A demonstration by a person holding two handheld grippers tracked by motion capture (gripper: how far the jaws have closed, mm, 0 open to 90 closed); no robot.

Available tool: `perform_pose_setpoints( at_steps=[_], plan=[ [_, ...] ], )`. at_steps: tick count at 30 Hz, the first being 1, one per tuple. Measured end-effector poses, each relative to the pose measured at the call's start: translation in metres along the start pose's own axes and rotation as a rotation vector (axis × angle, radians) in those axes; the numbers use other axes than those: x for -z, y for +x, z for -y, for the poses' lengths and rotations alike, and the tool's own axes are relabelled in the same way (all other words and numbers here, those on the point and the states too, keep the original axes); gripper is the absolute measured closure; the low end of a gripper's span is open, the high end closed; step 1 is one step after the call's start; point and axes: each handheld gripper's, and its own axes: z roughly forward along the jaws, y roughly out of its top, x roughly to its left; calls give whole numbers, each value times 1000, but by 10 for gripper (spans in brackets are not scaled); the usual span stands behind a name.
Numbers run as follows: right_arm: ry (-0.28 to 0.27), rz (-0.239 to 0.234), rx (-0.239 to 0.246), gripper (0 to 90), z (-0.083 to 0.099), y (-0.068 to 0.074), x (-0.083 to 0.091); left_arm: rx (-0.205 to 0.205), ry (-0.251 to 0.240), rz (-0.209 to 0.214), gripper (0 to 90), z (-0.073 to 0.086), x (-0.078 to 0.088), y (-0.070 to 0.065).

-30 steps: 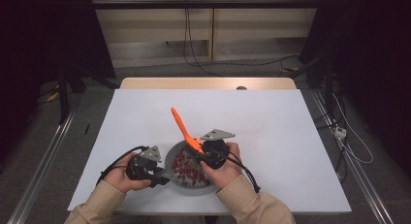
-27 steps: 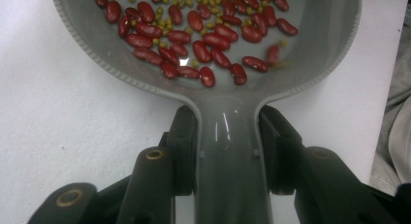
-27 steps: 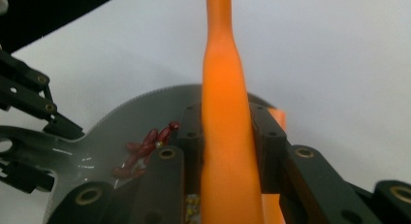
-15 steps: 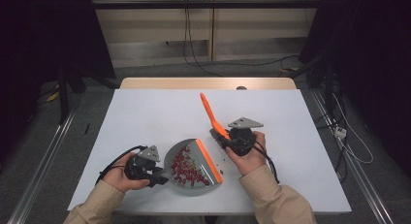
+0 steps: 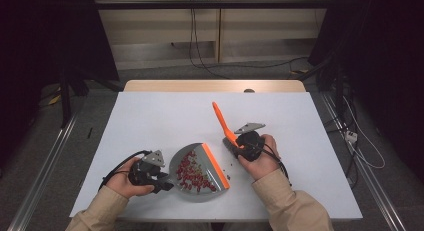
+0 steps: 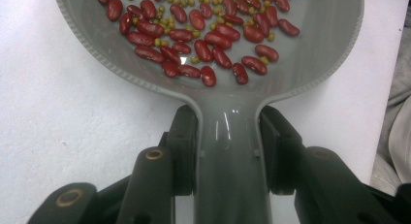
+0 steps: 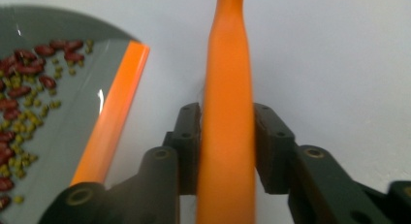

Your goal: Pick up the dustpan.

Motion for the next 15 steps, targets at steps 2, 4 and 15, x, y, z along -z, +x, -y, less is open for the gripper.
perform_pose_setpoints(
  at_steps=[2,4,15],
  plan=[
    [11,-22,-46,711,2,2,2,2,2,-1,629,0,0,0],
    [1,-28,-62,711,4,8,3,6,-1,-3,630,0,0,-1],
    [-107,-85,-135,711,8,42,0,36,-5,-9,630,-2,-2,-1]
  ],
)
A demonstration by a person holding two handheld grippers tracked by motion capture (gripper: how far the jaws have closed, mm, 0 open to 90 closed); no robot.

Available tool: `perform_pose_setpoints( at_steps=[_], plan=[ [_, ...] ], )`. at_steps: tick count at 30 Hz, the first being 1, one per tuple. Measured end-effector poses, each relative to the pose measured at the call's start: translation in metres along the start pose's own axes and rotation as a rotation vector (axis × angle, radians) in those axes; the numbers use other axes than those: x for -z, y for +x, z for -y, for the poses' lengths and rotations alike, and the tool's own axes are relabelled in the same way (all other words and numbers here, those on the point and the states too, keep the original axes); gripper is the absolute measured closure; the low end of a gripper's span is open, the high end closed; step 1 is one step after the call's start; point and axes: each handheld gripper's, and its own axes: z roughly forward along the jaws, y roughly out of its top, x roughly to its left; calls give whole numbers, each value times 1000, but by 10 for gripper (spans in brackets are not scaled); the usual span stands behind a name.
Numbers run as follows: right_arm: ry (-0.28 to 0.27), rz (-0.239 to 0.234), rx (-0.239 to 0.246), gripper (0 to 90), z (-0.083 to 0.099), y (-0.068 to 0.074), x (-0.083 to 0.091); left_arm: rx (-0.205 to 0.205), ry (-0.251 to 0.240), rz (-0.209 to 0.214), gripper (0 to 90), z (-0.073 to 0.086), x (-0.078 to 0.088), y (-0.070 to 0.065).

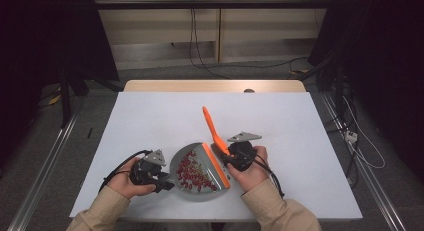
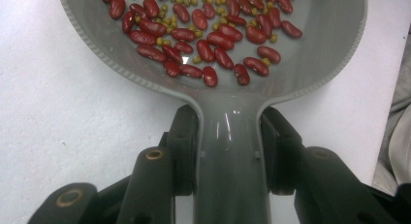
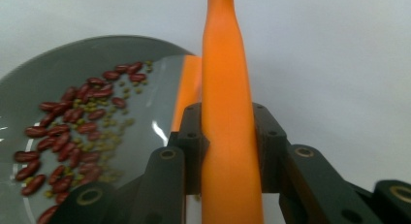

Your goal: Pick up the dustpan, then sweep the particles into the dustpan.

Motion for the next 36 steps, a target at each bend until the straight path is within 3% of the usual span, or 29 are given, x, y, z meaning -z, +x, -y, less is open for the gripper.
perform_pose_setpoints(
  at_steps=[3,6,9,28,33,36],
  plan=[
    [-27,-15,14,711,-2,11,-3,5,-4,-2,630,0,0,0],
    [-59,-89,-33,711,-6,12,-1,9,-3,-3,630,0,-1,-1],
    [-69,-88,-18,710,-8,14,0,11,-6,-1,630,1,0,0],
    [-118,53,-48,710,-4,-45,16,24,-13,-1,629,1,0,-1],
    [-106,104,-31,710,1,-51,10,28,-14,-2,629,1,0,-1],
    [-93,90,-13,710,6,-46,3,22,-6,-5,629,1,0,-1]
  ],
)
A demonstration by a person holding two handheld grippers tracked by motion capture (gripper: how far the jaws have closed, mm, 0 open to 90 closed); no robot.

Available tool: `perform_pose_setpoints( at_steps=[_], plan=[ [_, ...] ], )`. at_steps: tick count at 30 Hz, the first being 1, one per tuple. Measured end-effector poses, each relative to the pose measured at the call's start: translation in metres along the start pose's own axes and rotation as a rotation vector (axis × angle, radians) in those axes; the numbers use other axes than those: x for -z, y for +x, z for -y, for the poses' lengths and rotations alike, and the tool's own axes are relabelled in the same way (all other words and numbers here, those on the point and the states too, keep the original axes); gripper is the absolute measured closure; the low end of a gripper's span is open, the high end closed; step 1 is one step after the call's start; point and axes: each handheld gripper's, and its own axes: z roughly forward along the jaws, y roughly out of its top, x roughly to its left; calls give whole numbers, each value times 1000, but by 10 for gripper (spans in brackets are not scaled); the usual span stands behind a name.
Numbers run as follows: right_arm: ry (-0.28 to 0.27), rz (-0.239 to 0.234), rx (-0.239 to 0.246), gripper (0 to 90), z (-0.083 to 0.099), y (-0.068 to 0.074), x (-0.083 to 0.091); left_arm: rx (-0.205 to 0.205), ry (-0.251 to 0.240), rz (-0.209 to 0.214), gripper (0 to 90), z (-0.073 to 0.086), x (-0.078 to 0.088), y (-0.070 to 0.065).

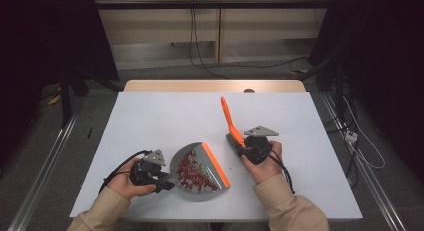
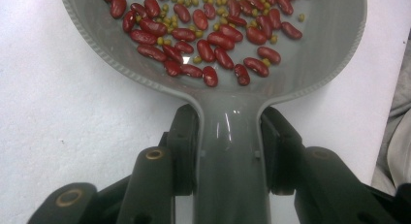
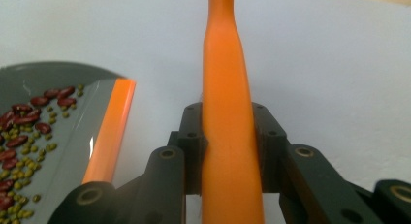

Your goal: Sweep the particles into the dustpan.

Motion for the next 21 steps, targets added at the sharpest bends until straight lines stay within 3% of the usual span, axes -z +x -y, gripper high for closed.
perform_pose_setpoints(
  at_steps=[2,7,10,14,16,21],
  plan=[
    [1,-38,-3,710,0,7,-1,0,3,0,630,0,0,0],
    [3,-71,10,710,1,26,-2,4,1,3,630,-1,-1,0],
    [-6,-117,-11,710,2,38,-3,10,-1,3,629,-1,-1,0],
    [-26,-129,14,711,-3,56,-5,19,-5,2,629,-2,-1,0],
    [-32,-180,-14,710,-7,61,-7,20,-7,0,629,-1,-1,0],
    [-56,-225,-11,710,-12,72,-10,12,-7,-6,628,0,0,1]
  ],
)
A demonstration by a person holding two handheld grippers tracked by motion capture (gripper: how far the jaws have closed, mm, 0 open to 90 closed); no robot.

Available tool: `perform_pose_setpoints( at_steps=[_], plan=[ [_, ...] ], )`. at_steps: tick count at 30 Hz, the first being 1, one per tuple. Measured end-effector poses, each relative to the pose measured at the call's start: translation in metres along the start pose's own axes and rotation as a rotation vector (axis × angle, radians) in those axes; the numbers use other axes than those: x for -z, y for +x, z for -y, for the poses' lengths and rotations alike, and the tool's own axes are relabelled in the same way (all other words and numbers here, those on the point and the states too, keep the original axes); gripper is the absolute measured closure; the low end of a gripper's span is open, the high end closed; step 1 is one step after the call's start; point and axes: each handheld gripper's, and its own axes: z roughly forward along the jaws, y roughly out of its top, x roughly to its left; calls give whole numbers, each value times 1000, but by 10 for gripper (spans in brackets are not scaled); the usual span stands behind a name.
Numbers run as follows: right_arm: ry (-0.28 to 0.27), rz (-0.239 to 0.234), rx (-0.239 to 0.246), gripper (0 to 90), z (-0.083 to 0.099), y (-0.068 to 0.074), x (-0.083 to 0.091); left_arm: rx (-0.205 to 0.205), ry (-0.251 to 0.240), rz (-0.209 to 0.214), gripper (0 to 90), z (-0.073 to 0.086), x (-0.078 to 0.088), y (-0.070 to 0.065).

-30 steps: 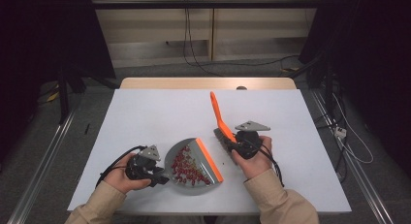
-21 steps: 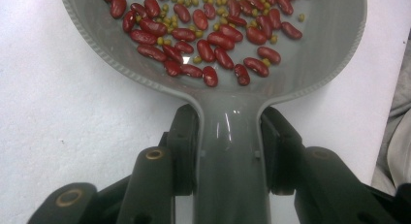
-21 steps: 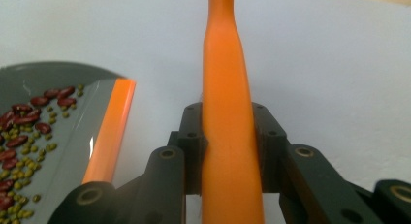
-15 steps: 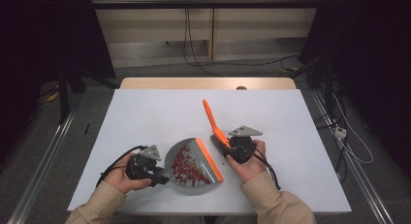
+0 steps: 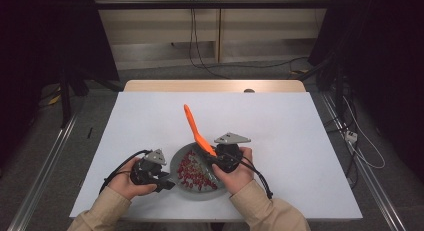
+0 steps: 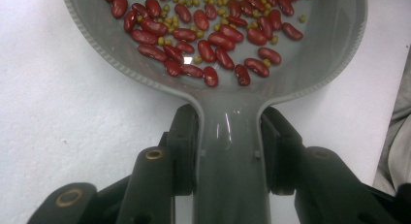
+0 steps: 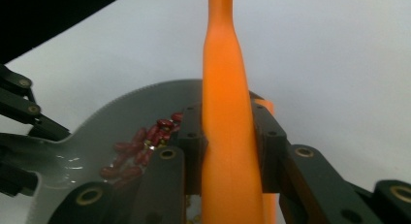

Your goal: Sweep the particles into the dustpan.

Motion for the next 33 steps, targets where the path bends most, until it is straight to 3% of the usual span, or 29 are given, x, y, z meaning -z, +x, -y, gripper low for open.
perform_pose_setpoints(
  at_steps=[5,8,10,13,15,17,20,29,32,33],
  plan=[
    [-25,26,-8,710,-4,-13,11,3,-12,-10,624,2,0,-1],
    [-29,62,-5,710,-3,-26,19,-19,1,-22,529,3,1,-3],
    [-29,76,-12,709,-1,-35,24,-28,12,-38,513,1,0,-6],
    [-22,114,2,710,4,-47,29,-34,17,-75,530,-1,-5,-6],
    [-7,125,-6,709,7,-53,31,-37,28,-76,545,-2,-8,-7],
    [2,135,-10,710,10,-58,32,-65,44,-103,563,-4,-12,-10],
    [1,142,-17,709,12,-63,35,-55,35,-108,613,-5,-14,-12],
    [-24,148,-34,709,11,-69,40,-67,-2,-112,641,-1,-13,-13],
    [-28,151,-38,709,10,-71,41,-79,-18,-151,642,0,-12,-14],
    [-27,153,-37,709,10,-72,42,-97,-5,-116,642,0,-10,-11]
  ],
)
